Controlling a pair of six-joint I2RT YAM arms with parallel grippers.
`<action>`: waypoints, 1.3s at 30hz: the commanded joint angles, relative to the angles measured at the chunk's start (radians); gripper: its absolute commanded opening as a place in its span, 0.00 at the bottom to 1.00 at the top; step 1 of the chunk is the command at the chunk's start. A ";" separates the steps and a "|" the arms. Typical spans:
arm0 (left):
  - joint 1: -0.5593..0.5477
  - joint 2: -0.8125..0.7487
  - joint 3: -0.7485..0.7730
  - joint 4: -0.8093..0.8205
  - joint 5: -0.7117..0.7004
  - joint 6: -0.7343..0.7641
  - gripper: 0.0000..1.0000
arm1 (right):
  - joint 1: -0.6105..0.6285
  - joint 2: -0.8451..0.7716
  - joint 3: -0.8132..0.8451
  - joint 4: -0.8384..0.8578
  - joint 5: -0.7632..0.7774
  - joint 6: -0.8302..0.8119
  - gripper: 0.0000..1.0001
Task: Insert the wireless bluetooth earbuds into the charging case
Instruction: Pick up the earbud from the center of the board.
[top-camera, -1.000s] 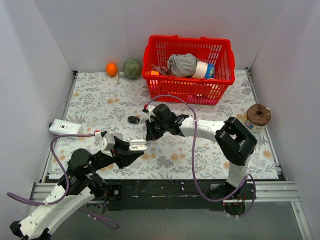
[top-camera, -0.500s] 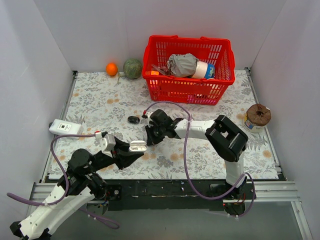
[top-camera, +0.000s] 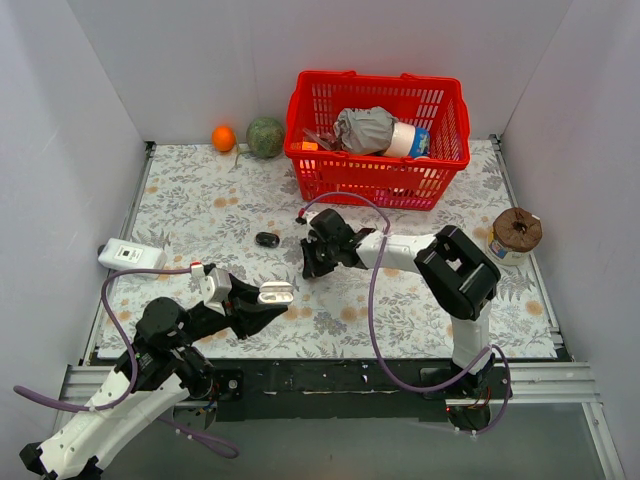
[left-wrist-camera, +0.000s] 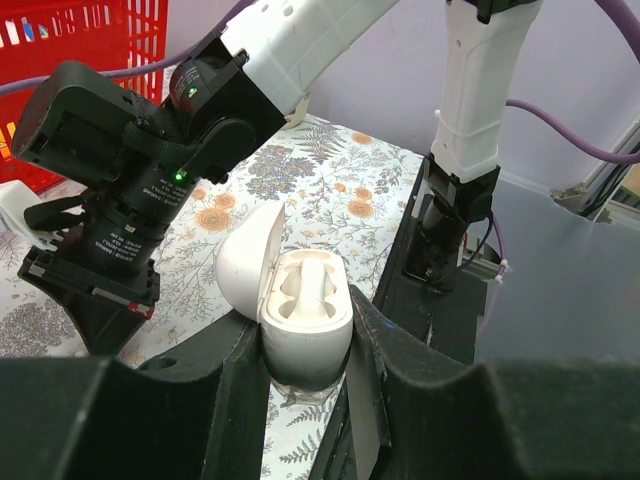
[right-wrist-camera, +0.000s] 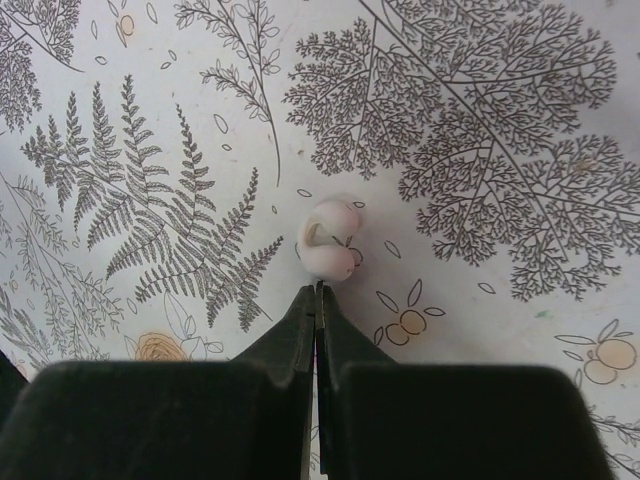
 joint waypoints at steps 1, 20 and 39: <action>-0.004 0.001 0.017 -0.003 0.000 0.006 0.00 | -0.016 -0.009 0.007 -0.015 0.048 -0.029 0.01; -0.004 0.021 0.011 0.015 0.012 0.001 0.00 | -0.027 -0.091 0.065 -0.090 0.130 -0.117 0.01; -0.004 0.023 0.013 0.017 0.012 -0.004 0.00 | -0.016 0.027 0.096 -0.086 0.064 -0.118 0.01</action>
